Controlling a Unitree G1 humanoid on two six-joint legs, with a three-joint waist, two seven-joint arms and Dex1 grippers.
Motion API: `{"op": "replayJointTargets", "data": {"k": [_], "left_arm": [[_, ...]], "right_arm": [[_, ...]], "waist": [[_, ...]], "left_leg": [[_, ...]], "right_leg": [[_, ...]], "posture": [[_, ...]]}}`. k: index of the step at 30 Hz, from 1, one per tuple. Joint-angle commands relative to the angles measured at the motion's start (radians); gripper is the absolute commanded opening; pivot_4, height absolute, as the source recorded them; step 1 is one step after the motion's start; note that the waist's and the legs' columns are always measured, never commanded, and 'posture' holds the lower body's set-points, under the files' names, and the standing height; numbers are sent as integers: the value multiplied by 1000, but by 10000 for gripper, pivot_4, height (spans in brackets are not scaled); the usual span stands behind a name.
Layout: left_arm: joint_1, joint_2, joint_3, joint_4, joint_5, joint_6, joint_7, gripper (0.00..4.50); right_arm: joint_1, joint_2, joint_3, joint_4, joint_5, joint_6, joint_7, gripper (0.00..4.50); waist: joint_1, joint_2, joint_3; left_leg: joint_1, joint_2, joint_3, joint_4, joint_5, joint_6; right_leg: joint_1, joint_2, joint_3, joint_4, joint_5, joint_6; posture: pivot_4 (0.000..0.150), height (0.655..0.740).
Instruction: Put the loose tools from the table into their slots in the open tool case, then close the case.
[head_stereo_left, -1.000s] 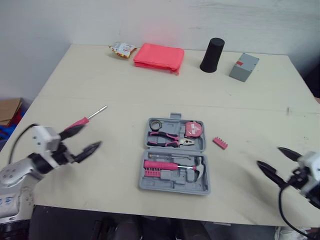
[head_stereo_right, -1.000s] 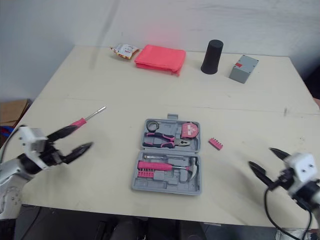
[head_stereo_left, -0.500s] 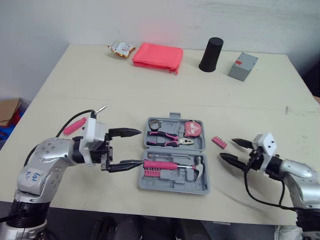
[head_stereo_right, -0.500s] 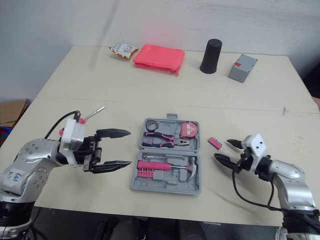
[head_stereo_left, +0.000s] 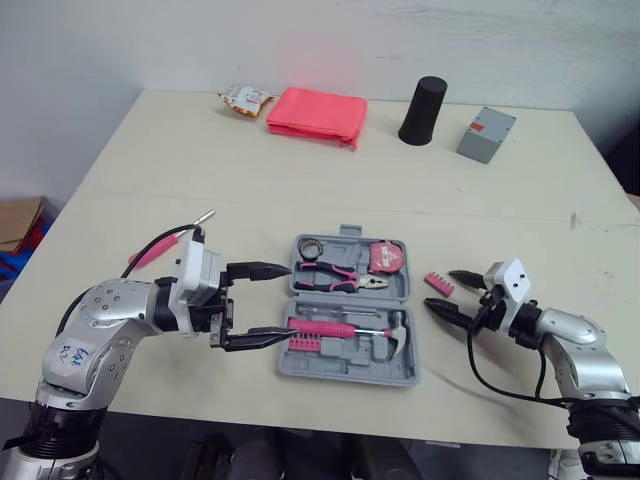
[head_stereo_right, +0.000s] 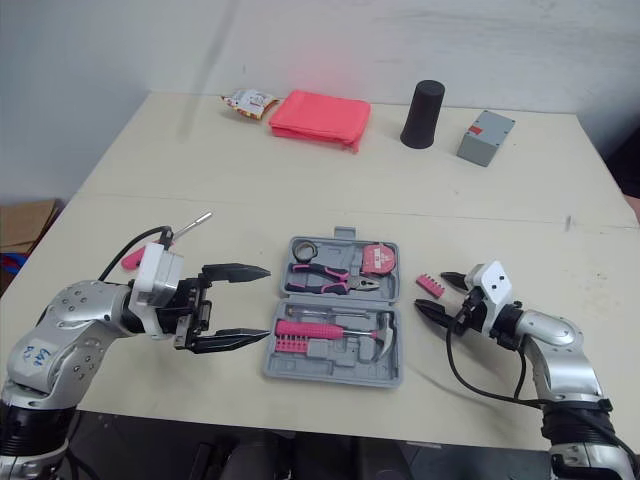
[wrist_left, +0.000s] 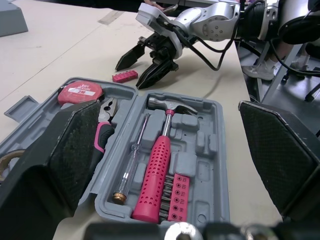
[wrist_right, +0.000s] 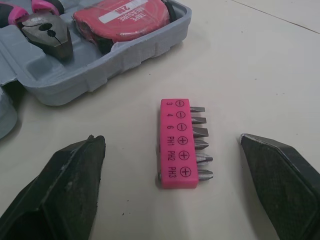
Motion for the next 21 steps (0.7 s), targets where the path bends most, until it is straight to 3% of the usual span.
{"op": "replayJointTargets", "data": {"k": [1, 3, 4, 6, 12, 15, 21], "left_arm": [[7, 1, 7, -29, 1, -11, 5, 45000], [7, -1, 6, -28, 2, -13, 5, 45000], [8, 0, 4, -26, 3, -15, 3, 45000], [11, 4, 0, -24, 9, -22, -7, 45000], [0, -6, -7, -8, 30, -62, -25, 45000], [-12, -18, -15, 3, 31, -83, -38, 45000], [12, -1, -34, 48, 81, -181, -127, 45000]], "right_arm": [[16, -6, 1, 34, -31, 8, -23, 31536], [16, -6, 1, 38, -33, 2, -23, 20174], [16, -6, 0, 42, -35, -4, -24, 17543], [18, -4, -7, 52, -40, -37, -33, 7999], [26, -33, -71, 17, -9, -127, -35, 7890], [59, -92, -77, -158, 17, -100, 13, 7890], [93, -245, -52, -544, 141, 140, 105, 7890]], "waist": [[0, 0, 0], [0, 0, 0], [0, 0, 0], [0, 0, 0], [4, 0, 0], [6, 2, 1], [-3, 2, 2]], "left_leg": [[0, 0, 0, 0, 0, 0], [0, 0, 0, 0, 0, 0], [0, 0, 0, 0, 0, 1], [0, -1, 0, 0, 1, 1], [0, -3, 0, 0, 2, 3], [-1, -3, 0, -1, 2, 3], [-2, 1, 0, -3, 2, -1]], "right_leg": [[0, 0, 0, 0, 0, 0], [1, 0, 0, 0, 0, 0], [1, -1, 0, 0, 0, 1], [1, -1, 1, 0, 1, 1], [1, -3, 1, 0, 2, 2], [-1, -3, 1, 0, 2, 2], [-3, 1, 2, -1, 1, 1]], "posture": [[1500, 7400], [1500, 7400], [1500, 7400], [1500, 7400], [1500, 7400], [1500, 7400], [1500, 7400]]}}
